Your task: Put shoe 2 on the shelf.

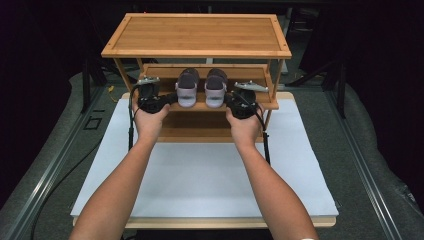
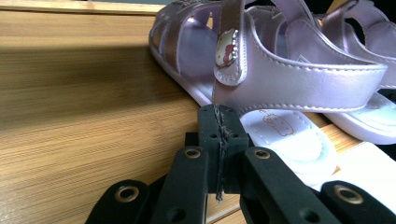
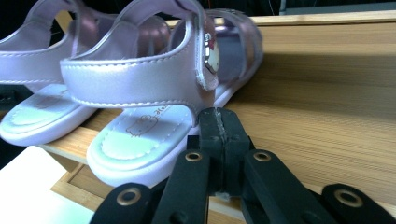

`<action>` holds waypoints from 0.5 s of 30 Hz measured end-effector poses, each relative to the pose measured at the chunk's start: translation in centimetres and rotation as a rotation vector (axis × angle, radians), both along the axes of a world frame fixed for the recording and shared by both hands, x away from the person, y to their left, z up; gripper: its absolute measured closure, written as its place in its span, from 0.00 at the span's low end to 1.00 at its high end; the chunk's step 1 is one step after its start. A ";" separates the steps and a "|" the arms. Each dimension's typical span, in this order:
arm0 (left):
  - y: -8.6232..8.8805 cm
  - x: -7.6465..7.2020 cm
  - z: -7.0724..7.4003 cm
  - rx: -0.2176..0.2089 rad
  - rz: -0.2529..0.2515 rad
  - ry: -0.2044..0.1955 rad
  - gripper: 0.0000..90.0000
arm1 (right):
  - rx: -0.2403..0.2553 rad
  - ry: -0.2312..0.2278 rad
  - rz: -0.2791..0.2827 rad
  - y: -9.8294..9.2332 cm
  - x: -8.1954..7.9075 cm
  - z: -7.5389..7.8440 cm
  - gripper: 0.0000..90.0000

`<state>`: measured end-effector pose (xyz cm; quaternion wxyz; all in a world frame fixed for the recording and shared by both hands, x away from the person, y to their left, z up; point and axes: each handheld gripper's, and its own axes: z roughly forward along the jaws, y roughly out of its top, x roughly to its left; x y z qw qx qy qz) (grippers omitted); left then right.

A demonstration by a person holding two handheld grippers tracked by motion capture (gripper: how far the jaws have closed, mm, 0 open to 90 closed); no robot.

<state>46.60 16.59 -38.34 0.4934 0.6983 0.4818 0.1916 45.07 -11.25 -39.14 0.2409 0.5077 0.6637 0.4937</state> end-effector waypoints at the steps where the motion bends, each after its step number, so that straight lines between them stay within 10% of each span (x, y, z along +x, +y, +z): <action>1: 0.0 0.0 0.0 -0.003 0.000 -0.001 1.00 | 0.005 -0.006 0.024 0.1 0.0 0.0 1.00; 15: -1.7 0.1 0.1 0.044 -0.001 -0.005 1.00 | 0.008 -0.003 0.031 1.0 0.1 -0.2 1.00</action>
